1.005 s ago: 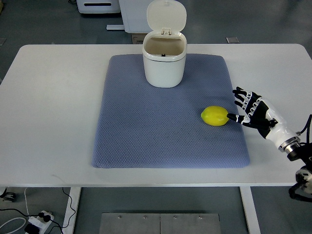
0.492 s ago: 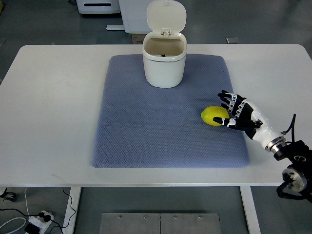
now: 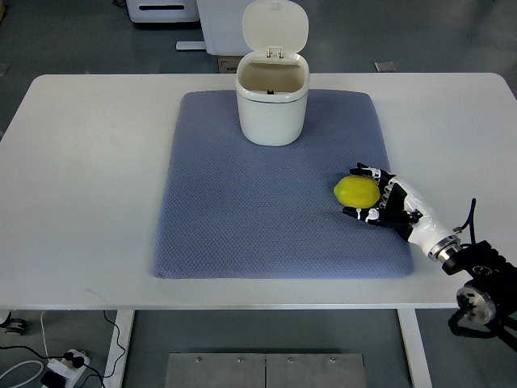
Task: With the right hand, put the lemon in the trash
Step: 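Close the right hand's fingers around the yellow lemon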
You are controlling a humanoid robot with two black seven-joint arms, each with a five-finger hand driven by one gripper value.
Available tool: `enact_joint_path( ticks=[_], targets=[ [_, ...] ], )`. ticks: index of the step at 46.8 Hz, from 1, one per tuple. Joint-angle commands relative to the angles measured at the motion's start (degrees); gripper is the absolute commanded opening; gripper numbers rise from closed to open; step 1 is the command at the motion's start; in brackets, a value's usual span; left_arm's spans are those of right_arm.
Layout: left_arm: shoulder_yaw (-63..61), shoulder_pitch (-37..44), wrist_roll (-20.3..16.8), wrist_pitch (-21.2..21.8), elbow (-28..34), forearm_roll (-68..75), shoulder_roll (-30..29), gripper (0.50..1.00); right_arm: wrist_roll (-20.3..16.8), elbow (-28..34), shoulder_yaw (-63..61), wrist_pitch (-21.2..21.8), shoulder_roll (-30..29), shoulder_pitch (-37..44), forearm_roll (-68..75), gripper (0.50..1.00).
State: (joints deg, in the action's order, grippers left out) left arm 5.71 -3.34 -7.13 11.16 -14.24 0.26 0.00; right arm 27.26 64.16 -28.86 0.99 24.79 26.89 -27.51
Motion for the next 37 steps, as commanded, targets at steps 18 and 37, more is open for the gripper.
enact_joint_path(
  ticks=[18, 37],
  targets=[
    [0.00, 0.00, 0.01, 0.00, 0.00, 0.00, 0.00, 1.000, -2.57, -2.11, 0.04, -1.96, -1.59, 2.64, 0.18, 0.937],
    [0.00, 0.00, 0.01, 0.00, 0.00, 0.00, 0.00, 1.000, -3.53, -2.37, 0.65, -2.05, -1.42, 3.70, 0.44, 0.941]
  ],
)
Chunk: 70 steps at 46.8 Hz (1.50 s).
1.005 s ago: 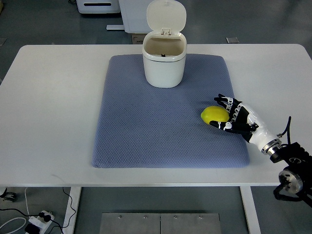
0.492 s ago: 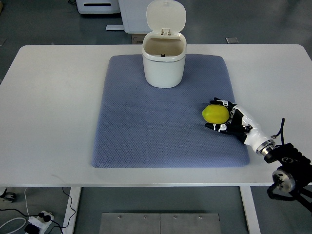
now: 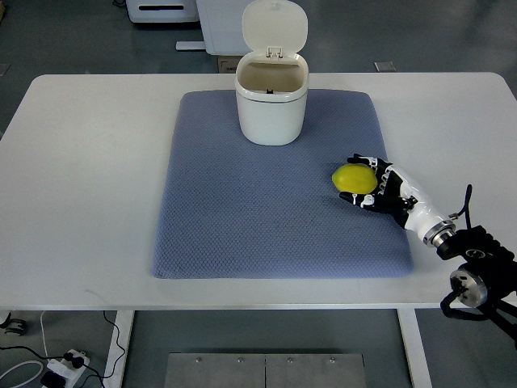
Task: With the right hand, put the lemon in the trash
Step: 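Close the right hand's fingers around the yellow lemon, then lift the lemon with the right hand and carry it toward the bin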
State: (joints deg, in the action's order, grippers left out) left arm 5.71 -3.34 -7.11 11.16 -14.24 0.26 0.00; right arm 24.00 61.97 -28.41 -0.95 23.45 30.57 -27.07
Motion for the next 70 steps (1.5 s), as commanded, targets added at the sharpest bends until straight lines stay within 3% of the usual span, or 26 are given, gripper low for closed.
enact_joint_path(
  ticks=[1, 38, 59, 70],
  targets=[
    [0.00, 0.00, -0.01, 0.00, 0.00, 0.00, 0.00, 1.000, -0.44, -0.18, 0.20, -0.19, -0.07, 0.10, 0.00, 0.941],
    [0.00, 0.00, -0.01, 0.00, 0.00, 0.00, 0.00, 1.000, -4.49, -2.02, 0.20, -5.20, -1.74, 0.80, 0.35, 0.868],
    [0.00, 0.00, -0.01, 0.00, 0.00, 0.00, 0.00, 1.000, -4.84, -1.94, 0.38, -5.03, -1.74, 0.54, 0.35, 0.696],
    [0.00, 0.00, -0.01, 0.00, 0.00, 0.00, 0.00, 1.000, -5.98, -1.85, 0.20, -4.85, -1.48, 1.33, 0.53, 0.573]
  ],
)
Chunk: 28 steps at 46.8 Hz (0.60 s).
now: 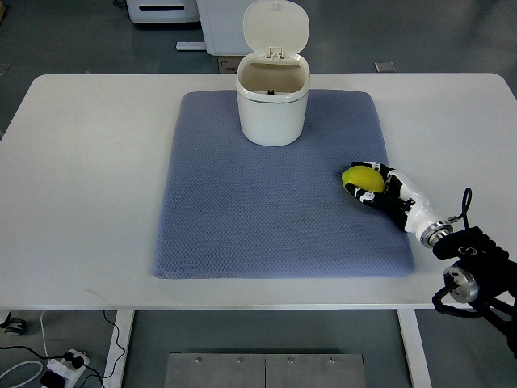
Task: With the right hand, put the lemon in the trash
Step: 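Lift the lemon with the right hand and carry it toward the bin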
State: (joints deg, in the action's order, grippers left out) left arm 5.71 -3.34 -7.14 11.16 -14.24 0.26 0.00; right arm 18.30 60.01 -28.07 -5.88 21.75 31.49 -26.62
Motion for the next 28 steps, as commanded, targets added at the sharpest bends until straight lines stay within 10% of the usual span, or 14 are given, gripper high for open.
enact_joint_path(
  ticks=[1, 28],
  targets=[
    [0.00, 0.00, 0.02, 0.00, 0.00, 0.00, 0.00, 1.000, -0.37, 0.11, -0.14, 0.08, 0.22, 0.76, 0.17, 0.569],
    [0.00, 0.00, 0.02, 0.00, 0.00, 0.00, 0.00, 1.000, -3.53, 0.72, -0.05, 0.87, 6.55, 12.80, 7.37, 0.548]
  ],
)
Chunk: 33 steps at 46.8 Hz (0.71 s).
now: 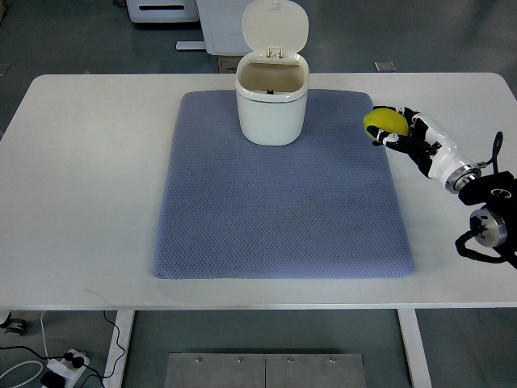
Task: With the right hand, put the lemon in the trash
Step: 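Lift the lemon with the right hand and carry it toward the bin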
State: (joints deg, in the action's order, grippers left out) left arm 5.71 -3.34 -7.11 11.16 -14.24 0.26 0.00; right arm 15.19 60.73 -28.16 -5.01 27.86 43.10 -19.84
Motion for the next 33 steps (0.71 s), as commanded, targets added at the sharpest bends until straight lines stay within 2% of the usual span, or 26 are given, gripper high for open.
enact_joint_path(
  ticks=[1, 16, 33],
  targets=[
    [0.00, 0.00, -0.01, 0.00, 0.00, 0.00, 0.00, 1.000, -0.60, 0.00, 0.04, 0.00, 0.61, 1.63, 0.94, 0.548],
    [0.00, 0.00, -0.01, 0.00, 0.00, 0.00, 0.00, 1.000, -2.00, -0.35, 6.98, -0.70, 1.14, 12.26, 6.12, 0.531],
    [0.00, 0.00, -0.01, 0.00, 0.00, 0.00, 0.00, 1.000, -4.02, -2.37, 14.19, -1.14, -0.88, 22.29, 9.99, 0.529]
  ],
)
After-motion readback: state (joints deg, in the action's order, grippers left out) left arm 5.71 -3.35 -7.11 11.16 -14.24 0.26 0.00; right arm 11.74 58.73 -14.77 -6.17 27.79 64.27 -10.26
